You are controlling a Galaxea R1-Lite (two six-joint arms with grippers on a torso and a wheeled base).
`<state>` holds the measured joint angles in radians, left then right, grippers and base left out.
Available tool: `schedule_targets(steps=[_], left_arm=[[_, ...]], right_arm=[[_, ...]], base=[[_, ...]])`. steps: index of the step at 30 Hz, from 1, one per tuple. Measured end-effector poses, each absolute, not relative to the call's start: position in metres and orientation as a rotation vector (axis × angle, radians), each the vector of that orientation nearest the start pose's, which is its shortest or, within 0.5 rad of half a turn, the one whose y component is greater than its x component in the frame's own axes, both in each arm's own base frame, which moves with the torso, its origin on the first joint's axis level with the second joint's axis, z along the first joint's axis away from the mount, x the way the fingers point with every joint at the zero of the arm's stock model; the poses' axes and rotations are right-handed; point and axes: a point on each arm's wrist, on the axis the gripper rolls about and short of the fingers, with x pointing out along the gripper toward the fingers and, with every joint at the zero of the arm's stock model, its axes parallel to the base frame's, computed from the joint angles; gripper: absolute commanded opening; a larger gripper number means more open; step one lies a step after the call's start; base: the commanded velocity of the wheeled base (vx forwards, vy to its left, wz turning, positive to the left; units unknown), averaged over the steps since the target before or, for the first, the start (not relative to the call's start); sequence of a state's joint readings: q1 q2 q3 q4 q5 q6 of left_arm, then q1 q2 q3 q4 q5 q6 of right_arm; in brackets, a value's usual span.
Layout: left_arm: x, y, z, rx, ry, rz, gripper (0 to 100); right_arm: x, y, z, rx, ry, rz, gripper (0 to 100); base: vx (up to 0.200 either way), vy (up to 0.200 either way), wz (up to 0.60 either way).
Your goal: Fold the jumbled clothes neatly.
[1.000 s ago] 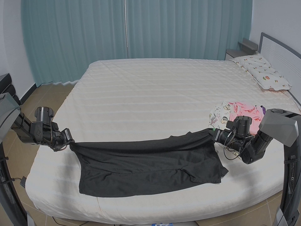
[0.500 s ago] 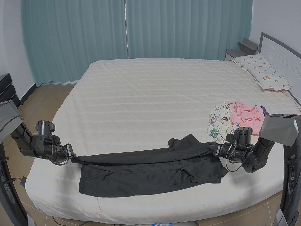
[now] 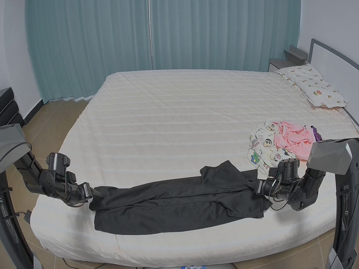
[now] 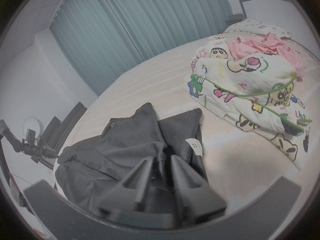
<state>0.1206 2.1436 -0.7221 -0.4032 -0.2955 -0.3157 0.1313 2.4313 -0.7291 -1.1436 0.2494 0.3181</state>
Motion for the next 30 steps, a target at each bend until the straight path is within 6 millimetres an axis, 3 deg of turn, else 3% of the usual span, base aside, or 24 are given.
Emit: schedule_targets(steps=[8, 13, 17, 21, 30], left_arm=[[0.309, 0.033, 0.006, -0.524, 1.026, 0.015, 100], [0.315, 0.036, 0.018, -0.656, 0.984, 0.060, 100], [0.330, 0.036, 0.035, -0.805, 0.916, 0.095, 100], [0.342, 0.030, 0.047, -0.843, 0.873, 0.070, 100], [0.353, 0.019, 0.039, -0.855, 0.893, 0.046, 100]], right_arm=[[0.368, 0.037, -0.017, 0.413, 0.549, 0.286, 100], [0.370, 0.038, -0.004, 0.460, 0.532, 0.291, 100], [0.375, 0.047, 0.001, 0.488, 0.556, 0.306, 100], [0.386, 0.060, 0.002, 0.504, 0.632, 0.314, 100], [0.414, 0.084, -0.005, 0.508, 0.710, 0.330, 100]], base=[[0.000, 0.000, 0.00], [0.000, 0.000, 0.00], [0.000, 0.000, 0.00], [0.000, 0.000, 0.00], [0.000, 0.000, 0.00]])
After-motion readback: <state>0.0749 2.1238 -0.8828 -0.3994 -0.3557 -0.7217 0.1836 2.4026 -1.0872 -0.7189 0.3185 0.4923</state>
